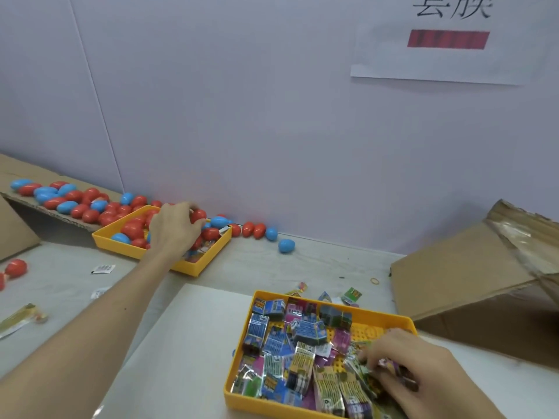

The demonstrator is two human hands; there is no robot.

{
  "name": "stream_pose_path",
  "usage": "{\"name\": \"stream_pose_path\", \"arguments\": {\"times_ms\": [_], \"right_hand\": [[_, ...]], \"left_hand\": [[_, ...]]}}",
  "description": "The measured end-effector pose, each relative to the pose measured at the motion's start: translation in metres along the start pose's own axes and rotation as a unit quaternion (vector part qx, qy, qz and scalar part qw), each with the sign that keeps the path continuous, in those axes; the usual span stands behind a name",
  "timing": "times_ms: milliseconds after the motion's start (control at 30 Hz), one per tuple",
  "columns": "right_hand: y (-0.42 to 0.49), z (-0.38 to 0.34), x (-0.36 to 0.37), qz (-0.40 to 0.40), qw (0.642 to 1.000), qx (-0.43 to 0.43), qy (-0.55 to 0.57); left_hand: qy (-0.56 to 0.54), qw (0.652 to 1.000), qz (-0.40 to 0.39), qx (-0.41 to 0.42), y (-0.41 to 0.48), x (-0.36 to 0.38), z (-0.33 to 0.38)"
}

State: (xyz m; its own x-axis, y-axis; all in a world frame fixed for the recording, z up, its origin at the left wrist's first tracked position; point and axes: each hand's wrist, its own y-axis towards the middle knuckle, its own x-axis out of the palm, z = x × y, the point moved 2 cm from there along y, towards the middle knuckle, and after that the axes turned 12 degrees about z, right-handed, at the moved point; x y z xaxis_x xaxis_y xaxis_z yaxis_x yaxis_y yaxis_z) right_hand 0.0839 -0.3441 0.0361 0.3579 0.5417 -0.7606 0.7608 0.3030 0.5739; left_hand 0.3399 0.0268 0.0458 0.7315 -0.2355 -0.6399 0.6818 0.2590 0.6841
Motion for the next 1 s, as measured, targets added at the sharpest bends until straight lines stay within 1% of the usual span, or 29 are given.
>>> {"name": "stream_pose_path", "arguments": {"times_ms": [67,133,267,333,433,533,567,600,633,700,767,833,867,1000], "right_hand": [[-0.002,0.004,0.001,-0.005,1.0,0.016,-0.004],[-0.005,0.005,0.001,-0.008,1.0,0.022,-0.005],[-0.006,-0.002,-0.001,-0.024,0.999,0.033,0.0],[-0.006,-0.006,-0.003,-0.04,0.998,0.053,-0.008],[-0.006,-0.013,-0.007,-0.055,0.996,0.076,0.004],[-0.007,-0.025,-0.013,-0.048,0.996,0.072,0.004],[-0.007,-0.03,-0.016,-0.022,0.997,0.068,-0.001],[-0.009,-0.034,-0.019,0.019,0.998,0.064,0.0],[-0.011,-0.038,-0.023,0.068,0.996,0.061,0.013],[-0.017,-0.047,-0.029,0.147,0.984,0.073,0.07],[-0.026,-0.053,-0.03,0.18,0.965,0.121,0.146],[-0.032,-0.058,-0.026,0.191,0.943,0.155,0.223],[-0.035,-0.061,-0.023,0.2,0.933,0.167,0.248],[-0.038,-0.068,-0.019,0.223,0.896,0.209,0.322]], "left_hand": [[-0.031,0.999,0.027,0.014,-0.005,-0.008,0.005],[-0.072,0.997,0.036,0.022,-0.011,-0.019,0.014],[-0.178,0.984,0.025,0.023,-0.036,-0.049,0.048],[-0.243,0.97,-0.001,0.02,-0.054,-0.068,0.07],[-0.372,0.925,-0.075,0.017,-0.094,-0.102,0.108],[-0.457,0.874,-0.163,0.03,-0.14,-0.131,0.142],[-0.485,0.855,-0.185,0.021,-0.152,-0.14,0.149],[-0.519,0.829,-0.206,0.0,-0.163,-0.148,0.155],[-0.558,0.798,-0.225,-0.028,-0.172,-0.155,0.159],[-0.619,0.738,-0.255,-0.085,-0.188,-0.167,0.162],[-0.648,0.701,-0.27,-0.124,-0.203,-0.175,0.162],[-0.664,0.677,-0.282,-0.146,-0.216,-0.177,0.161],[-0.665,0.672,-0.286,-0.152,-0.221,-0.176,0.161],[-0.665,0.679,-0.275,-0.147,-0.235,-0.174,0.162]]}}
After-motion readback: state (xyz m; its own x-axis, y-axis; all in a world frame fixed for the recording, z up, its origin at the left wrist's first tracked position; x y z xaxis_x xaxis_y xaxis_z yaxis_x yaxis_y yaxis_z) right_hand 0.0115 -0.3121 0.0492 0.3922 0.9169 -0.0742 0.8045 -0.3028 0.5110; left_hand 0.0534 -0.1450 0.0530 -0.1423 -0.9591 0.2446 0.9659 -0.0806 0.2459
